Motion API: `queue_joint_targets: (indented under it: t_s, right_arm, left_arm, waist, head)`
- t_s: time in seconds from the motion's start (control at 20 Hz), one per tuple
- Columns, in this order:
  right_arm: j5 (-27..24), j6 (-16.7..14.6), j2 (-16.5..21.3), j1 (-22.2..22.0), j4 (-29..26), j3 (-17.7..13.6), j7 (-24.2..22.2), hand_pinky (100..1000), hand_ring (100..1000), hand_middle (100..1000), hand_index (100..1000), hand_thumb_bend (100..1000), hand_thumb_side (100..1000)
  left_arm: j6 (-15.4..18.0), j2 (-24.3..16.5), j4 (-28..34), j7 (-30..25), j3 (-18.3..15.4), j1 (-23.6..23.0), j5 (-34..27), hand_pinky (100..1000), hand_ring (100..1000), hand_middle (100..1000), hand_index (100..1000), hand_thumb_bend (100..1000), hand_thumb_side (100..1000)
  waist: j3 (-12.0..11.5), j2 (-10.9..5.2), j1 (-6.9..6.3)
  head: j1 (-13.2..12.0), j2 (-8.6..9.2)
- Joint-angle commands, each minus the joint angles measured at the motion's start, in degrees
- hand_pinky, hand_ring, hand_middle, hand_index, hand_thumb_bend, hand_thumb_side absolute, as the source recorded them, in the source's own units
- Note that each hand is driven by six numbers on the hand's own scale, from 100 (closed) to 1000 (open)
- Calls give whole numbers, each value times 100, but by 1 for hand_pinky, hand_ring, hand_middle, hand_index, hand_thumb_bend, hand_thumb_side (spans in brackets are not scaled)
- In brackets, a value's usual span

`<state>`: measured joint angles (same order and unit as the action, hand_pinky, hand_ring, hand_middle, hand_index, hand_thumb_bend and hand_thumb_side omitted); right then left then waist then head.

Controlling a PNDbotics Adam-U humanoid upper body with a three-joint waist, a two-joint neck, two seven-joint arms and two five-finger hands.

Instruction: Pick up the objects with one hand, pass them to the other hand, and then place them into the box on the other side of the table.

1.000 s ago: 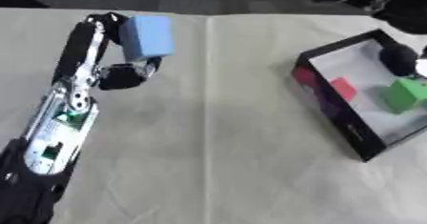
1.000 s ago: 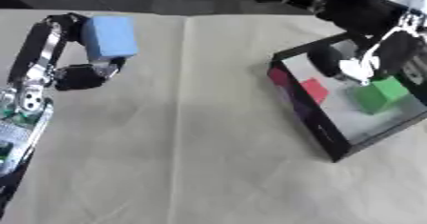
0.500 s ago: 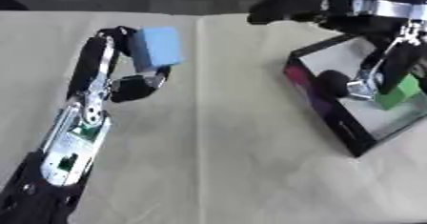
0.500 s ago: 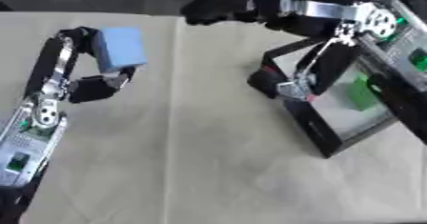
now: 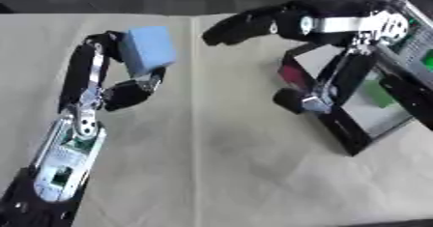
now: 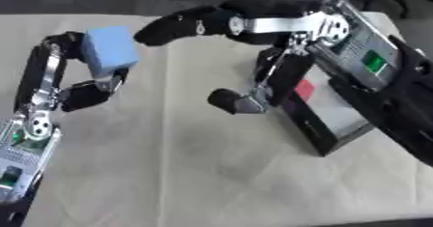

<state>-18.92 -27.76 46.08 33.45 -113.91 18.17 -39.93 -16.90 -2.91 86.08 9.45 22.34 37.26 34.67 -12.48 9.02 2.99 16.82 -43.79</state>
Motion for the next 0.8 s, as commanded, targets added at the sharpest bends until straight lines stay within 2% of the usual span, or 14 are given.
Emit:
queue_joint_targets:
  t_s: [0.05,0.4,0.8]
  right_arm:
    - [211,-279,-18,151,-68,36,-286,1000,1000,1000,1000,100,200]
    - [614,6,-138,341,-68,52,270,1000,1000,1000,1000,100,199]
    - [1256,537,-200,523,-68,87,844,1000,1000,1000,1000,100,198]
  left_arm:
    - [34,101,185,126,69,57,104,757,557,475,559,100,186]
    - [82,242,153,165,162,43,205,759,557,472,557,100,196]
    - [136,379,138,160,227,83,268,760,557,471,556,100,200]
  waist:
    - [-36,-38,39]
    - [-183,12,76]
    - [-405,96,82]
  head:
    - [73,-33]
    - [244,-33]
    - [469,-18]
